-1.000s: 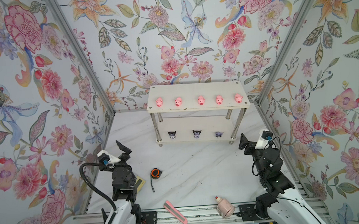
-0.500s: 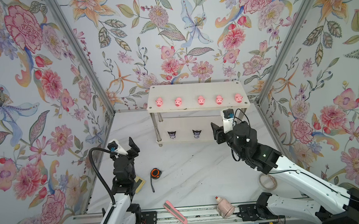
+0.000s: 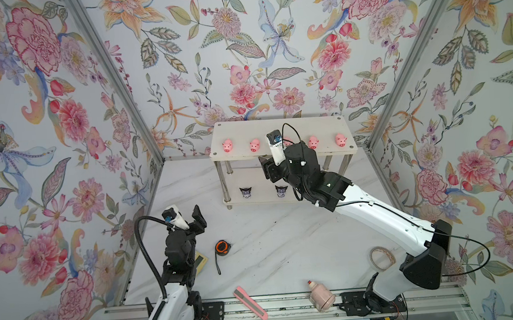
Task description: Place and organize the plastic toys onto the shelf
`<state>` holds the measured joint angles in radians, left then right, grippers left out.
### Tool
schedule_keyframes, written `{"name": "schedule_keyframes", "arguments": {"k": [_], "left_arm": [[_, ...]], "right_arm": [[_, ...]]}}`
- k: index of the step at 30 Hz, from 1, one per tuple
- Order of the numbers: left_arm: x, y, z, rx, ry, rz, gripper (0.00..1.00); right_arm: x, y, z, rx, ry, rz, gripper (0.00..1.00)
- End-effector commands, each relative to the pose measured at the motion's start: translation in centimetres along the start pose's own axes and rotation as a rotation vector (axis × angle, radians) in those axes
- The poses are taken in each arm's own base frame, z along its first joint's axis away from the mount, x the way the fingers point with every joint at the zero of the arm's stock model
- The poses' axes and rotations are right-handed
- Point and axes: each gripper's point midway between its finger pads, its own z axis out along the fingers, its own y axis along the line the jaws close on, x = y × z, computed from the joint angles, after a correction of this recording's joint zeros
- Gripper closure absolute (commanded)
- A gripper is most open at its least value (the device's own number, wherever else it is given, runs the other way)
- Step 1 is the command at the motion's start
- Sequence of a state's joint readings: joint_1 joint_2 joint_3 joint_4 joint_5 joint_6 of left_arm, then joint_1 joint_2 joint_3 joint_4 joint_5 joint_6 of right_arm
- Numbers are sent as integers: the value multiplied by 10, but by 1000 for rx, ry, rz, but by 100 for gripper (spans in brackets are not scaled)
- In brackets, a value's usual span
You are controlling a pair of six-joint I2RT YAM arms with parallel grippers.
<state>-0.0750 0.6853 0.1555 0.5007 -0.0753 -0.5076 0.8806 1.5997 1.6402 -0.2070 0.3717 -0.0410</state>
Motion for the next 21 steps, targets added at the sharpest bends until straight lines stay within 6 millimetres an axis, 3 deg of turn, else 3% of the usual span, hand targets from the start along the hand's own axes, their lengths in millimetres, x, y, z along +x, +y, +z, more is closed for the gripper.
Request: {"name": "schedule_keyframes", "arguments": {"k": [1,5,11,21], "left_arm": [[7,0,-4,15,0,-13,23],[8,3,-3,-4,7,-12,23],[15,7,-1,-25,28,-14,22],[17,10,0,-42,30,-21,22]], "right_arm": [[-17,9,8,-32,-25,-37,29],[-22,14,23,-29,-26,-46,26],[-20,4,42,24,-14,-47,18],[-14,-6,55,12,0,-14,28]]}}
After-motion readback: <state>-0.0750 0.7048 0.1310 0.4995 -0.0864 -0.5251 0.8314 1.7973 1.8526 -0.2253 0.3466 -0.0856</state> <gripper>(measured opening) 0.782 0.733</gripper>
